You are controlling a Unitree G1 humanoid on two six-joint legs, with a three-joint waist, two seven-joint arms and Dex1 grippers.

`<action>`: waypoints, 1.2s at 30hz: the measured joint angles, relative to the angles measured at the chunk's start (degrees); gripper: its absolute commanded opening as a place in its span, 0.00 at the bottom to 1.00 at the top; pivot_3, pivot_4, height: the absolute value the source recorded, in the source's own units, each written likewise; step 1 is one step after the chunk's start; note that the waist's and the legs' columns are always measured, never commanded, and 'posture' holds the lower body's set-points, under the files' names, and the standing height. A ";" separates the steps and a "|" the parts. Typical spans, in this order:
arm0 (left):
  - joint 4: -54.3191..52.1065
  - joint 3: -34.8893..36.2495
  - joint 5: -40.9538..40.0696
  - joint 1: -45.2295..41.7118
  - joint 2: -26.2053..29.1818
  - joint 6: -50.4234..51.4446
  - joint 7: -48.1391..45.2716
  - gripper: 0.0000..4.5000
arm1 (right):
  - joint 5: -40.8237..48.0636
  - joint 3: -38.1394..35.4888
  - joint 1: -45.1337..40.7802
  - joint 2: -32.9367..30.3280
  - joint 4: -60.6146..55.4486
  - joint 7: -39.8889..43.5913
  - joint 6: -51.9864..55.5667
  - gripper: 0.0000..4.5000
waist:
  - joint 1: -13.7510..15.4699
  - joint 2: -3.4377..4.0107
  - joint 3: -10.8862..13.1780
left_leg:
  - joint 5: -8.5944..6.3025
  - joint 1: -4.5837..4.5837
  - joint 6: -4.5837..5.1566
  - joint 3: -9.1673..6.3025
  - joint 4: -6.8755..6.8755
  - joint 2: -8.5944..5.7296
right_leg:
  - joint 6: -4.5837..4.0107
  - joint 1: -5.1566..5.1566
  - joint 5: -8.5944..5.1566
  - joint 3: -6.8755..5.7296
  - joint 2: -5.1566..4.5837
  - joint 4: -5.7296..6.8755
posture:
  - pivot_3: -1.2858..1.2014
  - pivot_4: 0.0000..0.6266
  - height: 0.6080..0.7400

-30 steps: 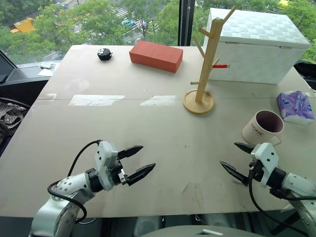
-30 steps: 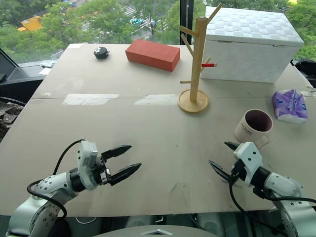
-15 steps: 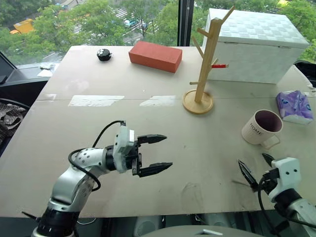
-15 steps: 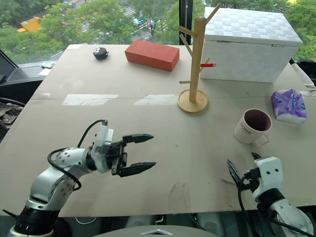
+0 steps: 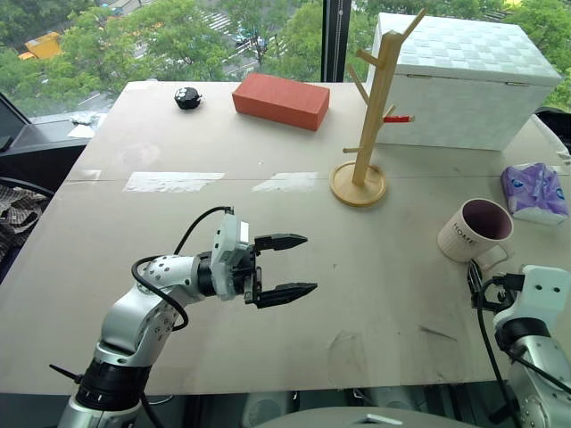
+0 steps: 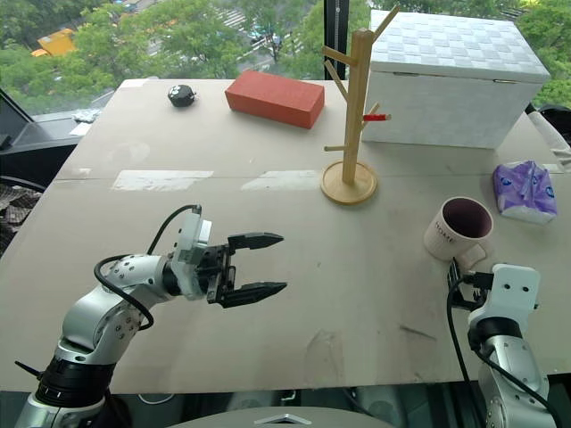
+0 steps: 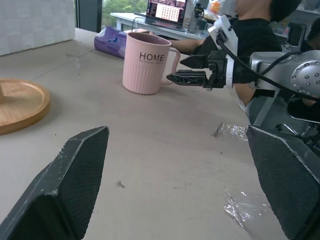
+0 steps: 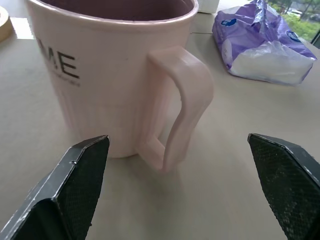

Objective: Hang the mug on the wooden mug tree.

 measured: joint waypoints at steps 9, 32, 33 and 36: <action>-3.94 0.81 -0.17 2.00 -0.07 0.33 2.82 1.00 | -3.85 -1.52 -10.32 -0.20 9.24 -4.29 0.05 0.40 | -0.18 0.01 0.00 | 0.01 0.11 0.01 0.08 0.02 0.02 | 0.00 0.01 0.01 0.17 0.13 0.11 | 0.52 0.24 1.00; -4.24 11.01 -1.55 9.38 -6.58 -6.53 11.69 1.00 | 10.99 10.69 -48.56 -33.03 28.46 41.04 5.97 0.01 | -1.46 0.03 0.12 | 0.01 0.24 0.04 0.22 0.00 0.07 | -0.23 0.01 0.15 0.23 0.42 0.13 | 0.52 0.24 1.00; -4.24 11.66 -2.04 9.56 -6.54 -6.55 11.66 1.00 | 10.74 12.46 -51.94 -33.72 30.95 43.56 5.81 0.01 | -1.33 0.01 0.12 | 0.01 0.20 0.04 0.14 0.00 0.07 | -0.24 0.02 0.15 0.19 0.42 0.13 | 0.52 0.24 1.00; -4.31 12.41 -3.10 9.66 -6.51 -6.50 11.75 1.00 | 10.05 16.29 -59.00 -33.49 37.06 47.28 6.43 0.01 | -0.98 0.00 0.13 | 0.01 0.06 0.03 0.13 0.00 0.07 | -0.23 -0.01 0.15 0.19 0.38 0.09 | 0.52 0.24 1.00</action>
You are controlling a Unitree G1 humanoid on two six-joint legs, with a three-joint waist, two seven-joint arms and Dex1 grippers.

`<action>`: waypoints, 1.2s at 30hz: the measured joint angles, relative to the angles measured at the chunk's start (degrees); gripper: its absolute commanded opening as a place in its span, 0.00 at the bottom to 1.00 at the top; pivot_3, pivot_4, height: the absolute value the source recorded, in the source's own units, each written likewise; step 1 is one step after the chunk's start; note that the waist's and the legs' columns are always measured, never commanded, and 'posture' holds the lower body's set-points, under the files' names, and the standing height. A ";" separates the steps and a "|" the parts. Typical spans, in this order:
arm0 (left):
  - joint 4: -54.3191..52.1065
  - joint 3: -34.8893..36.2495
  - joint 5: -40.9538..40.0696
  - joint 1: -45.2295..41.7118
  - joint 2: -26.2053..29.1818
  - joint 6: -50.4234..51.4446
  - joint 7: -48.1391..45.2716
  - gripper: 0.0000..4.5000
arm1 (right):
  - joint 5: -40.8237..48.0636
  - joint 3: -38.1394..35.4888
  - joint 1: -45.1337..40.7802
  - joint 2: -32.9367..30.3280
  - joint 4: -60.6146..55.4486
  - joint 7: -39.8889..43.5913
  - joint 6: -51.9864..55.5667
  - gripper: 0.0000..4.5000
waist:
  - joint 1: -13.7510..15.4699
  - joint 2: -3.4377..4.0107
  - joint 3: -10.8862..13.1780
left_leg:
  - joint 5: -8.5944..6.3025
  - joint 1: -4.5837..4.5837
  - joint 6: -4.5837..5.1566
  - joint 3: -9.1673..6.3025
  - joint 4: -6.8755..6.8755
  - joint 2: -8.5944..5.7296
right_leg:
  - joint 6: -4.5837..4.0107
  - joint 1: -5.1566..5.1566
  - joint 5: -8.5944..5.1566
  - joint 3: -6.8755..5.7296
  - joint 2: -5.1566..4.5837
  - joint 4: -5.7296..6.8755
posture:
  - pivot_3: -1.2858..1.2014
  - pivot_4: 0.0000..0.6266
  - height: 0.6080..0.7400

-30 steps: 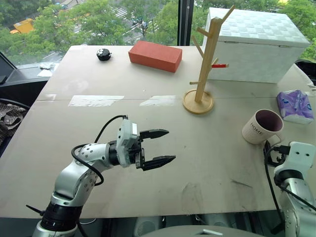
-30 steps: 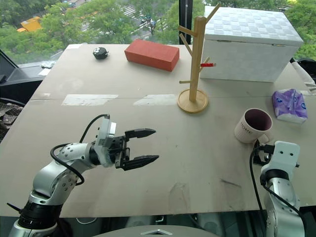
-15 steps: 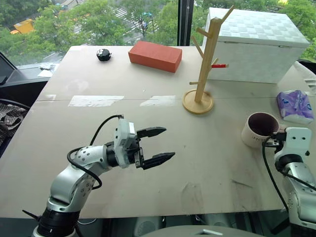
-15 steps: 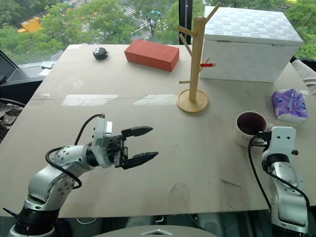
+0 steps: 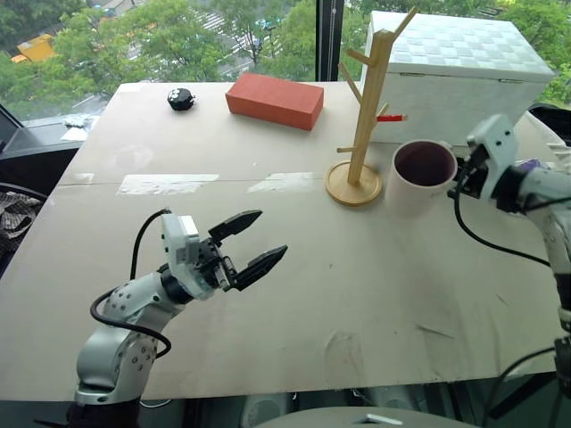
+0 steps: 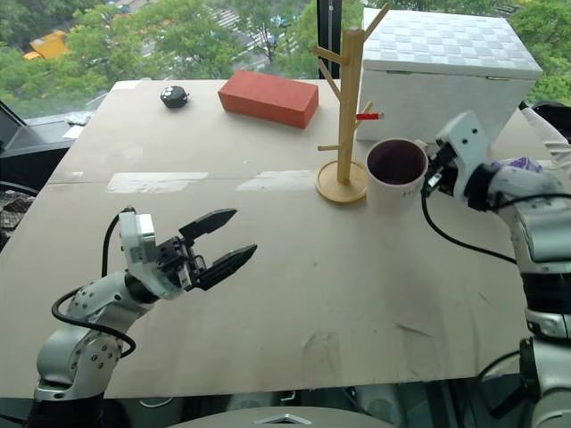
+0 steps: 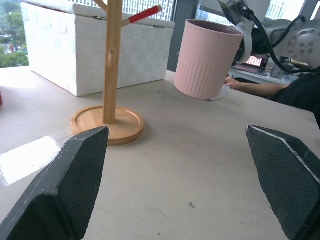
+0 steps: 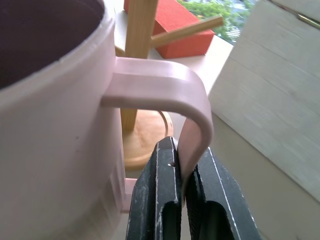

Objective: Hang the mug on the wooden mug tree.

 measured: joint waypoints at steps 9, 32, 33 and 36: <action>-3.82 5.13 -3.40 7.44 -0.03 -0.12 1.10 1.00 | -3.54 7.03 -19.44 3.71 12.32 6.76 -0.05 0.01 | -0.22 0.01 0.10 | -0.07 -0.12 0.09 0.12 0.01 0.02 | 0.07 -0.10 0.02 -0.01 -0.10 -0.12 | 0.52 0.24 1.00; -8.70 7.78 -6.43 11.23 -2.07 -2.32 4.32 1.00 | -8.96 3.53 -18.67 2.20 26.63 11.94 -9.74 0.65 | 0.18 0.06 0.13 | -0.06 -0.41 0.08 -0.07 0.07 -0.11 | 0.13 -0.14 0.07 -0.20 -0.38 -0.21 | 0.52 0.24 1.00; -8.84 7.88 -6.98 11.42 -1.85 -2.17 4.26 1.00 | -7.18 1.11 -14.20 -0.11 22.86 12.98 -8.86 0.65 | 0.34 0.06 0.13 | -0.06 -0.52 0.08 -0.15 0.08 -0.11 | 0.19 -0.20 0.11 -0.28 -0.38 -0.22 | 0.52 0.24 1.00; -8.93 8.10 -7.75 11.40 -0.99 -1.73 4.13 1.00 | -3.98 -2.83 -5.08 -2.66 15.98 14.61 -8.25 0.65 | 0.21 0.08 0.13 | -0.06 -0.56 0.09 -0.12 0.09 -0.09 | 0.20 -0.29 0.11 -0.31 -0.29 -0.18 | 0.52 0.24 1.00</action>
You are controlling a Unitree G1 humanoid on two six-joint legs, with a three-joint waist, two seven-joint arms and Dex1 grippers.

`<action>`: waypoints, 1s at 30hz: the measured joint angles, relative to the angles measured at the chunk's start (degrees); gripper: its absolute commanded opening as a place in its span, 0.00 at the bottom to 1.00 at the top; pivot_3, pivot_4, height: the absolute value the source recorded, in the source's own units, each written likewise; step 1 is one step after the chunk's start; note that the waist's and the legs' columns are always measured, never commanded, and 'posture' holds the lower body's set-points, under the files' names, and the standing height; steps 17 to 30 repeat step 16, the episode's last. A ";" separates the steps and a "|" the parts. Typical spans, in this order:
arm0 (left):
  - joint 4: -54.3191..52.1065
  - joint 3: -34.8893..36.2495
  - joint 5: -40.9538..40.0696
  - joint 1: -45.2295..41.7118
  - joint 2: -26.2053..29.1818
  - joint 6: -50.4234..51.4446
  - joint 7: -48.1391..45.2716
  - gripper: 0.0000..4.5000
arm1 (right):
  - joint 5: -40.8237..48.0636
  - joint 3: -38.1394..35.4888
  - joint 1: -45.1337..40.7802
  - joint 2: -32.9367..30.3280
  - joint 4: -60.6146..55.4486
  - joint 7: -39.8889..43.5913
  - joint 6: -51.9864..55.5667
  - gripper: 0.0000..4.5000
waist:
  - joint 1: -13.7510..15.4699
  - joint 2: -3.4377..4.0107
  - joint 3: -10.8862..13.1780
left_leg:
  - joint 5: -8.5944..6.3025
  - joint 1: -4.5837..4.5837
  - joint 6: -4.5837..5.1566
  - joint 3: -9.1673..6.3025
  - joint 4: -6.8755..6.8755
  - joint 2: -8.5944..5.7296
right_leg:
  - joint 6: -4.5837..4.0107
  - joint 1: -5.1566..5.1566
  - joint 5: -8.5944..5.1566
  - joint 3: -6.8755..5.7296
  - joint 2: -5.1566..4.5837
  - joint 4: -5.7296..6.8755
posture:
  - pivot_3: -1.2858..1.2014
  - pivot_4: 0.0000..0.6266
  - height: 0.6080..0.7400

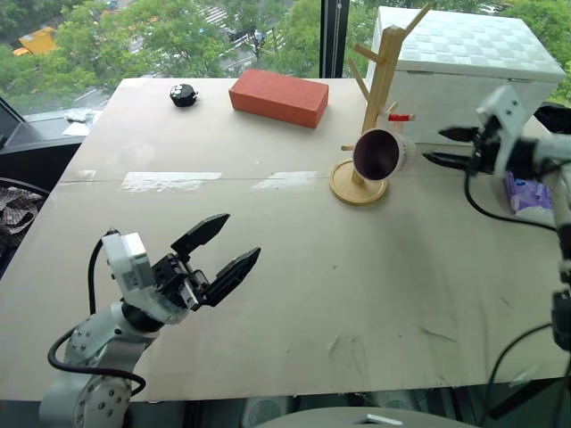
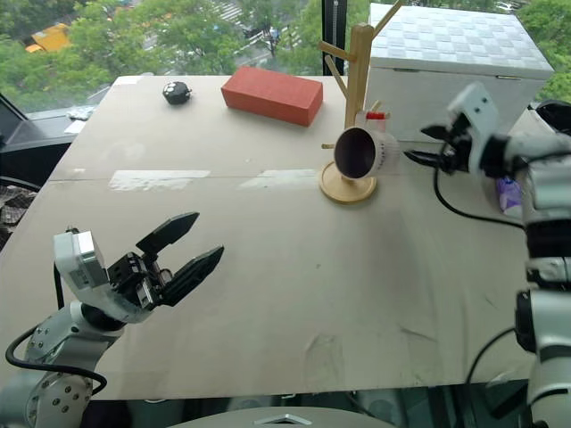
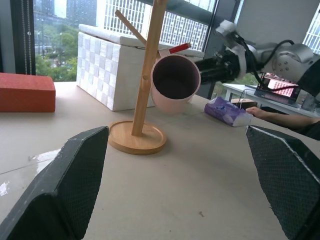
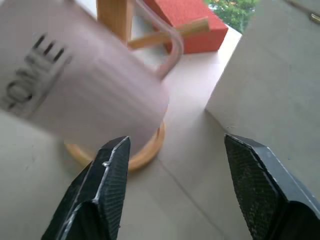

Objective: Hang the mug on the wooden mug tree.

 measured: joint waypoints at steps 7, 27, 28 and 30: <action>3.77 0.99 1.53 1.35 2.77 0.34 -1.87 1.00 | 8.77 -14.46 31.07 -1.89 -22.41 0.68 1.51 0.65 | 0.39 0.07 -0.03 | 0.00 0.06 0.00 0.03 0.02 0.06 | -0.04 -0.07 -0.05 0.06 0.21 0.10 | 0.52 0.24 1.00; 10.89 2.11 9.00 5.23 5.83 -0.01 -3.78 1.00 | 9.24 -21.71 52.47 1.27 -31.24 -2.63 -2.50 0.65 | 0.60 0.00 -0.06 | 0.00 0.63 -0.01 0.31 0.07 0.09 | 0.06 0.24 -0.22 0.40 0.21 0.20 | 0.52 0.24 1.00; 10.89 2.11 9.00 5.23 5.83 -0.01 -3.78 1.00 | 9.24 -21.71 52.47 1.27 -31.24 -2.63 -2.50 0.65 | 0.60 0.00 -0.06 | 0.00 0.63 -0.01 0.31 0.07 0.09 | 0.06 0.24 -0.22 0.40 0.21 0.20 | 0.52 0.24 1.00; 10.89 2.11 9.00 5.23 5.83 -0.01 -3.78 1.00 | 9.24 -21.71 52.47 1.27 -31.24 -2.63 -2.50 0.65 | 0.60 0.00 -0.06 | 0.00 0.63 -0.01 0.31 0.07 0.09 | 0.06 0.24 -0.22 0.40 0.21 0.20 | 0.52 0.24 1.00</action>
